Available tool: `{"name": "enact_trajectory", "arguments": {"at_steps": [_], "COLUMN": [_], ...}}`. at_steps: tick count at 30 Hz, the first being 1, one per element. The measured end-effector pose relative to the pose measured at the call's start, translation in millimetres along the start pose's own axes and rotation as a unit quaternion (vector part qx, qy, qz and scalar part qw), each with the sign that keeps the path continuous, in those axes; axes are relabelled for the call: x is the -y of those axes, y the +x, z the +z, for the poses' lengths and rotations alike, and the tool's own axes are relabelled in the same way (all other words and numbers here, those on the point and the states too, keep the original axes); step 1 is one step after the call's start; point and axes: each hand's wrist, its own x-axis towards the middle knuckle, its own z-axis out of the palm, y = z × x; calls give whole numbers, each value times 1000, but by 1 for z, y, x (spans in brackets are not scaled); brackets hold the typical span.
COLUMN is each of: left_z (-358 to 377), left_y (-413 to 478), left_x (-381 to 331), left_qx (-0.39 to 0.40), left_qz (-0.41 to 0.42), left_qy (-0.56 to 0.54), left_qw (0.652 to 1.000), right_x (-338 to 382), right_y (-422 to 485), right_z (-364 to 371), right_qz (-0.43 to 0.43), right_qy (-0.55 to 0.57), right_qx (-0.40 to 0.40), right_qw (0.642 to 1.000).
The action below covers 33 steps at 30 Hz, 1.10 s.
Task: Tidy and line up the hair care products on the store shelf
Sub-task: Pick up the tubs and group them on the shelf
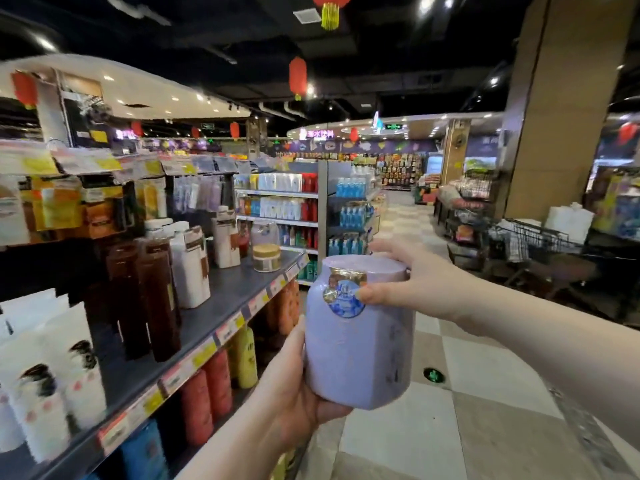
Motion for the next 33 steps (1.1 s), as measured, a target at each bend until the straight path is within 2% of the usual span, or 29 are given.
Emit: {"name": "enact_trajectory", "arguments": {"at_steps": [6, 12, 24, 33], "left_z": [4, 5, 34, -13], "left_y": [80, 156, 277, 308], "left_x": [-34, -53, -85, -118], "left_qx": [-30, -83, -184, -312], "left_qz": [12, 15, 108, 169], "left_qy": [17, 3, -98, -142], "left_qw": [999, 996, 972, 924], "right_x": [-40, -83, -138, -127], "right_y": [85, 174, 350, 436], "right_z": [-3, -9, -38, 21], "right_qz": [-17, -45, -149, -237], "right_qy": [60, 76, 77, 116], "right_qx": [-16, 7, 165, 278], "right_qw": [998, 996, 972, 924]}}
